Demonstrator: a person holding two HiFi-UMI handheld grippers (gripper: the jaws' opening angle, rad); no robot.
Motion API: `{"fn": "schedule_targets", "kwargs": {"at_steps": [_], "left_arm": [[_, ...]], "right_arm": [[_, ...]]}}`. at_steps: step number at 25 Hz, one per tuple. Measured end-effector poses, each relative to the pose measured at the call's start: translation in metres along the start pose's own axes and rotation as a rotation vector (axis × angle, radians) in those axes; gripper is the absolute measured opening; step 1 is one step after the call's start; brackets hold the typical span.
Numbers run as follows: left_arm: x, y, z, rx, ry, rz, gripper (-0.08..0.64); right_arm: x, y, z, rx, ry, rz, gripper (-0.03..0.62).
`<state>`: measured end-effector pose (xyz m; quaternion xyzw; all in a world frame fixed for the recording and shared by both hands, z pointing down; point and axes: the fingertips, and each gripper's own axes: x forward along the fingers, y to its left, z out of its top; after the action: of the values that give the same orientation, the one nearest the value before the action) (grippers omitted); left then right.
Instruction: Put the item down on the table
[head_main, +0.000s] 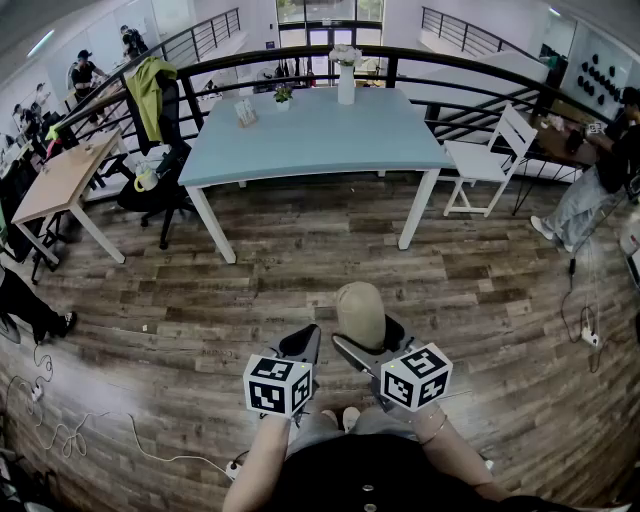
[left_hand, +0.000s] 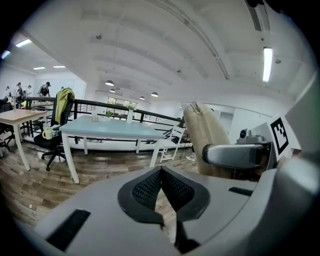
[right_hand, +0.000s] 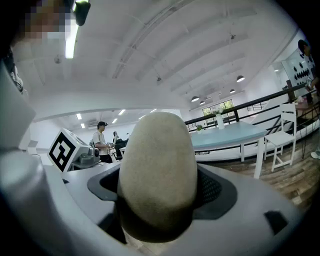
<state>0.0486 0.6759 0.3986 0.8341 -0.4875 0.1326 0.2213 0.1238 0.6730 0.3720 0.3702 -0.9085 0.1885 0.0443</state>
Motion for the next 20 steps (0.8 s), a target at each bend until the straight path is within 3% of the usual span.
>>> {"fn": "schedule_targets", "kwargs": {"at_steps": [13, 20], "left_arm": [[0.007, 0.010, 0.004, 0.007, 0.003, -0.020, 0.017], [0.004, 0.015, 0.014, 0.064, -0.047, -0.079, 0.017]], "right_arm": [[0.012, -0.002, -0.007, -0.013, 0.028, -0.018, 0.408], [0.019, 0.001, -0.007, -0.074, 0.043, -0.052, 0.410]]}}
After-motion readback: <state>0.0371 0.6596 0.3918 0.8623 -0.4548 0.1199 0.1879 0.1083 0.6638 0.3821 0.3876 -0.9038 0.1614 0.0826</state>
